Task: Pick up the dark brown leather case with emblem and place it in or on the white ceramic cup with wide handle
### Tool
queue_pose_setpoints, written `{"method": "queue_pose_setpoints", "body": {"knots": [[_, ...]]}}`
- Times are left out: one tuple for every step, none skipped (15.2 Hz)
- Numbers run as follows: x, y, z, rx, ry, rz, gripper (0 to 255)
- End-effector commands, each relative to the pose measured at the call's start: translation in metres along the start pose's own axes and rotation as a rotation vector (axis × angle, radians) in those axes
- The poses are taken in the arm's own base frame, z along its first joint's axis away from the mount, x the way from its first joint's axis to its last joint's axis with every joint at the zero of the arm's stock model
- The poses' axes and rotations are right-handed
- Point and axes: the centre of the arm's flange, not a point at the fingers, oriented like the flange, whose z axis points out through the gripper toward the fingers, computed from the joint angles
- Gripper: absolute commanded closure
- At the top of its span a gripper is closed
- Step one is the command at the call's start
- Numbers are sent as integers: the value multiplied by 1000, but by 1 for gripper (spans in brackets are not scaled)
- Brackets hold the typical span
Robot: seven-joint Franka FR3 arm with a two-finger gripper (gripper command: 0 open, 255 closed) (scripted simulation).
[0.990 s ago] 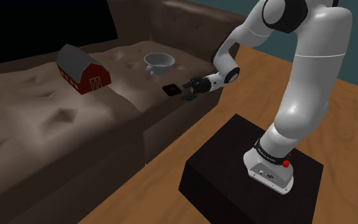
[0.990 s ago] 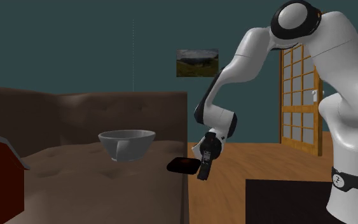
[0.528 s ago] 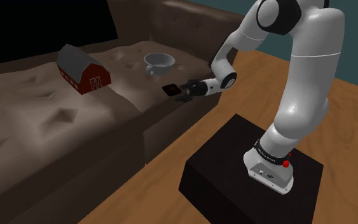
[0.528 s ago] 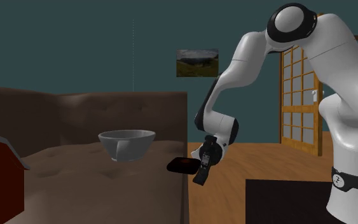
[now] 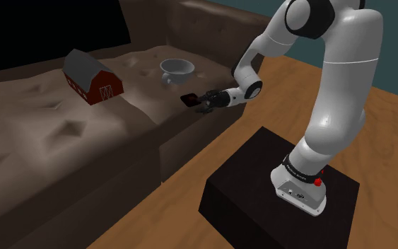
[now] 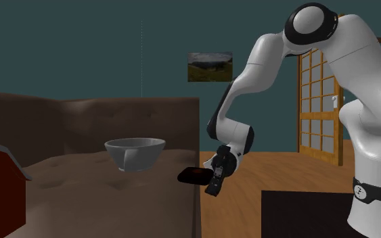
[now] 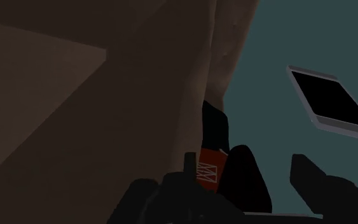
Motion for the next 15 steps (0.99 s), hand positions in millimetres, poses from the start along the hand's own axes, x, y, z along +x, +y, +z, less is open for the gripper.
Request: {"method": "queue_pose_setpoints", "body": {"knots": [[3, -2, 4, 6, 0, -7, 255], [3, 0, 4, 6, 0, -7, 255], [2, -1, 4, 6, 0, -7, 255], [2, -1, 4, 6, 0, -7, 255], [2, -1, 4, 6, 0, -7, 255], [2, -1, 4, 6, 0, -7, 255], [2, -1, 4, 6, 0, -7, 255], [2, -1, 4, 6, 0, -7, 255], [3, -2, 4, 6, 1, -7, 255], [4, -7, 4, 6, 1, -7, 255], [5, -12, 4, 6, 1, -7, 255], [6, -17, 4, 6, 1, -7, 255], [8, -22, 4, 6, 1, -7, 255], [9, -28, 4, 6, 1, -7, 255], [10, -33, 4, 6, 1, -7, 255]]}}
